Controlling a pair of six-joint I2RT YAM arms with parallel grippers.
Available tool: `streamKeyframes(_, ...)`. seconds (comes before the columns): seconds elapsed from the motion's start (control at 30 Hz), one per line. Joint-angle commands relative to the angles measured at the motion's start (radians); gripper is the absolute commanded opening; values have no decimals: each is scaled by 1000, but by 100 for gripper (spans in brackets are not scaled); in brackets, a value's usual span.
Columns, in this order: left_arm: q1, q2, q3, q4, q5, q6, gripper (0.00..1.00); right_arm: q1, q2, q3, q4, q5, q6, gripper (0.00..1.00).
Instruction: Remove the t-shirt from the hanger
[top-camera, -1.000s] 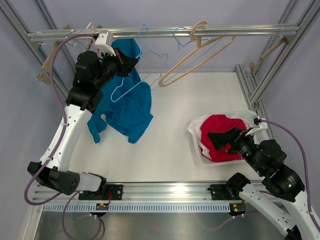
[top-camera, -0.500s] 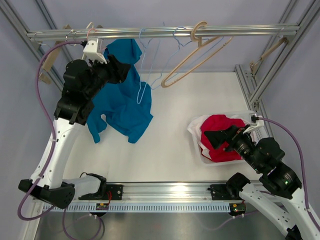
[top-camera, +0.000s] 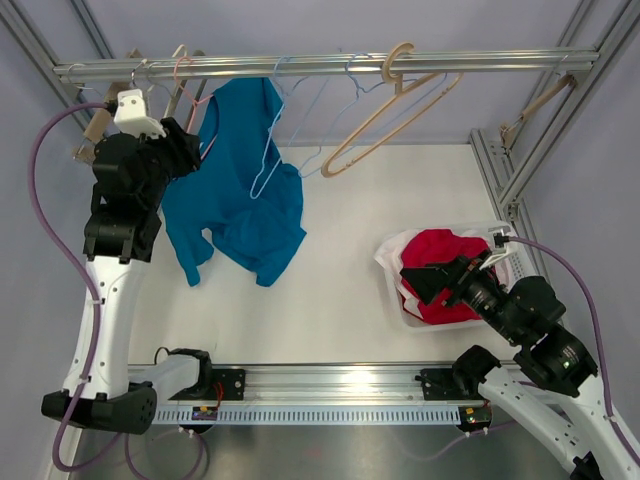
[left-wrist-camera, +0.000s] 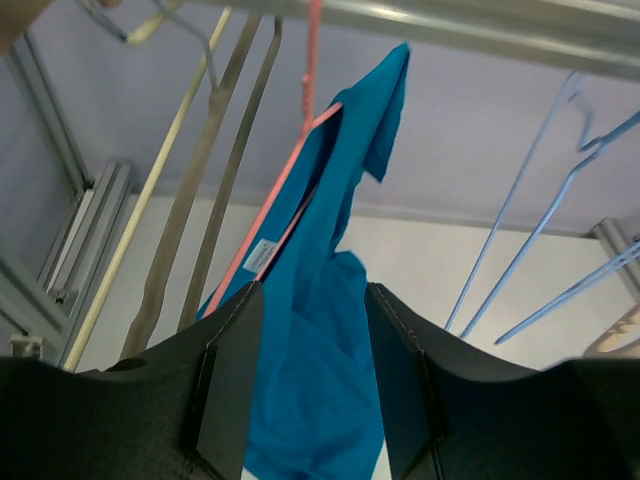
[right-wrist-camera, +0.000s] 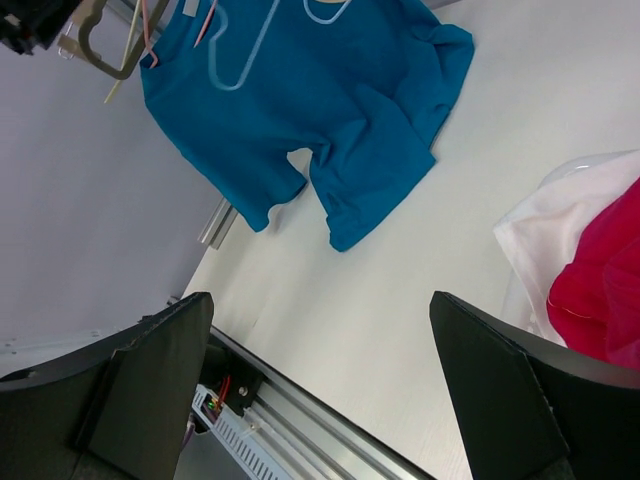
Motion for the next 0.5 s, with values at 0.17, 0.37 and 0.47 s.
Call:
streamKeyframes(0.17,54,92,22,7,16,70,49,-4,-12,-23,54,-92,-33,99)
streamKeyframes(0.37,81,143,65,7,16,82,48,-2,1,-33,63,-104,-30,99)
streamKeyframes(0.47,81,181,85,8,24,82,48,-4,1,-39,74,-113,-22,99)
